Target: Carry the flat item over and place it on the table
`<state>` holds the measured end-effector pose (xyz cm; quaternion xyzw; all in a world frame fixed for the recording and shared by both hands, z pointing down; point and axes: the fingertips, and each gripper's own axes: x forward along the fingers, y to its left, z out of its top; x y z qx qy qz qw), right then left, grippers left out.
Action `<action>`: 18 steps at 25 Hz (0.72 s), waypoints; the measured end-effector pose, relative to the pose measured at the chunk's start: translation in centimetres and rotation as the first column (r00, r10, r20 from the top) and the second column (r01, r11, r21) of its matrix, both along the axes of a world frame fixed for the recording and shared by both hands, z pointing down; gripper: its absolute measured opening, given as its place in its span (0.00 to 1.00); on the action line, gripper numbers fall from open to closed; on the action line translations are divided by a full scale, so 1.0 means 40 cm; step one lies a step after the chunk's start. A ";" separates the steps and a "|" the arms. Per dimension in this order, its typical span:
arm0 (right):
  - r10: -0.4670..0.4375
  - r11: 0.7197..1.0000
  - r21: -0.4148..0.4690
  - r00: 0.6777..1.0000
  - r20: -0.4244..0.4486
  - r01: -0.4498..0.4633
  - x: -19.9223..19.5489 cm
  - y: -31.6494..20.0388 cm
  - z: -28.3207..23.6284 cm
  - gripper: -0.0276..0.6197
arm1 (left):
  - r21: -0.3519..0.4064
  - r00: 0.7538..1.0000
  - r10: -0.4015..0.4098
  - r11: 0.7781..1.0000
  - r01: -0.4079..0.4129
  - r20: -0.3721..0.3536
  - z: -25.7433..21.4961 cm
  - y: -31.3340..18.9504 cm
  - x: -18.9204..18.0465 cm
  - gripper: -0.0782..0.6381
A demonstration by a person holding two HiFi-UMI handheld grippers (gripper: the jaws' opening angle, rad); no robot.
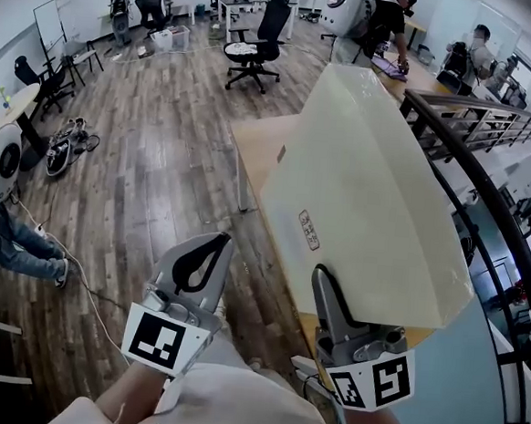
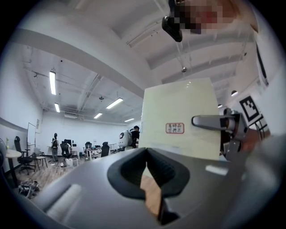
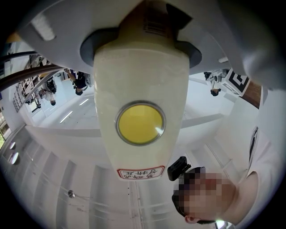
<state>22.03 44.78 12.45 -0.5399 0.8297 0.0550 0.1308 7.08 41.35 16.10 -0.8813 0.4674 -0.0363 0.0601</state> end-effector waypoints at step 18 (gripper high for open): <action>-0.007 1.000 -0.019 0.999 -0.039 0.006 -0.192 -0.354 0.082 0.53 | -0.007 0.999 -0.038 0.999 0.037 -0.032 0.087 -0.347 -0.202 0.11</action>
